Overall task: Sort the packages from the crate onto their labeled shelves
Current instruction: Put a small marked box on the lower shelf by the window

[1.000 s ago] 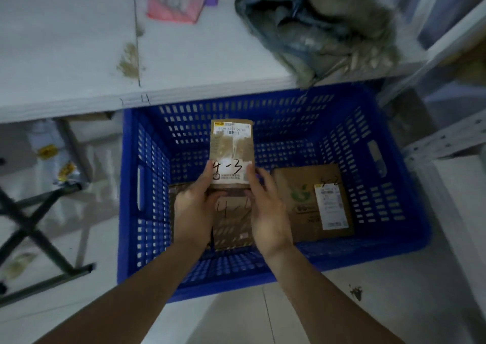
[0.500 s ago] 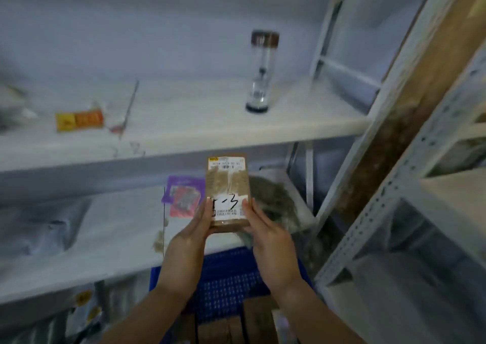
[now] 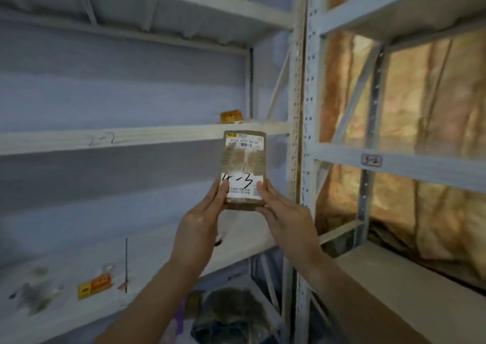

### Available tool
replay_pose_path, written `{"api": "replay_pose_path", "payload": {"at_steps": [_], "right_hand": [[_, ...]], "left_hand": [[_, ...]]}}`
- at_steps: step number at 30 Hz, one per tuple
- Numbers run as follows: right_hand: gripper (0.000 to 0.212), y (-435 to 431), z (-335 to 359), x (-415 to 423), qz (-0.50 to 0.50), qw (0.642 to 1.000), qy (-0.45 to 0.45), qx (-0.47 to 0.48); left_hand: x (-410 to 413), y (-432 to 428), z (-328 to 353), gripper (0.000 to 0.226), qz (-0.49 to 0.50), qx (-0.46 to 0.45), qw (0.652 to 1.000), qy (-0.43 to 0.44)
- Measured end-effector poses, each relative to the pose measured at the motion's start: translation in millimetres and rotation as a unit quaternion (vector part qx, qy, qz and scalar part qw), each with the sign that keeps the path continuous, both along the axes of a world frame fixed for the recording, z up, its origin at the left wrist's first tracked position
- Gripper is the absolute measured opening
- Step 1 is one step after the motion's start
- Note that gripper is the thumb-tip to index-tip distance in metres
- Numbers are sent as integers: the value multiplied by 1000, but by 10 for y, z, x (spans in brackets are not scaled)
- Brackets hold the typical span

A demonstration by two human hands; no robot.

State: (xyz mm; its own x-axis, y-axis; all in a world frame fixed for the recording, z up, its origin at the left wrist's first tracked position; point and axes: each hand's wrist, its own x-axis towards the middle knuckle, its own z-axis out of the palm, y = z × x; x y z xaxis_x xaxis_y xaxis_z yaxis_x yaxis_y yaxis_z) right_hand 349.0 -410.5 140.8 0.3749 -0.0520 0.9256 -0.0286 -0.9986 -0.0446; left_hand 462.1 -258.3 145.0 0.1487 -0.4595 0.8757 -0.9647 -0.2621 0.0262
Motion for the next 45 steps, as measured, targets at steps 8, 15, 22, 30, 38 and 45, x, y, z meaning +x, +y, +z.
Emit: {"api": "replay_pose_path", "payload": {"at_steps": [8,15,22,30,38,45], "right_hand": [[44,454,735,-1154,-56,996,-67,-11],[42,604,688,-2859,-218,973,-74,-17],[41,761,295,-4454,-376,925,-52,-34],[56,584,-895,-5551,-435,900,-18,34],[80,-126,-1452,-6123,-448,881,18,150],[110,-804,-2112,-6308,-439,869,69,216]], "left_hand": [[-824,121,714,74,-136,-76,987,-41],[-2253,-369,686,47,-321,-115,940,-12],[-3762,-695,296,41,-417,-74,906,19],[-4833,-962,-805,46,-521,-15,852,49],[-5405,-1882,-1427,46,-526,53,847,43],[-5463,-2541,-2166,68,-481,164,859,65]]}}
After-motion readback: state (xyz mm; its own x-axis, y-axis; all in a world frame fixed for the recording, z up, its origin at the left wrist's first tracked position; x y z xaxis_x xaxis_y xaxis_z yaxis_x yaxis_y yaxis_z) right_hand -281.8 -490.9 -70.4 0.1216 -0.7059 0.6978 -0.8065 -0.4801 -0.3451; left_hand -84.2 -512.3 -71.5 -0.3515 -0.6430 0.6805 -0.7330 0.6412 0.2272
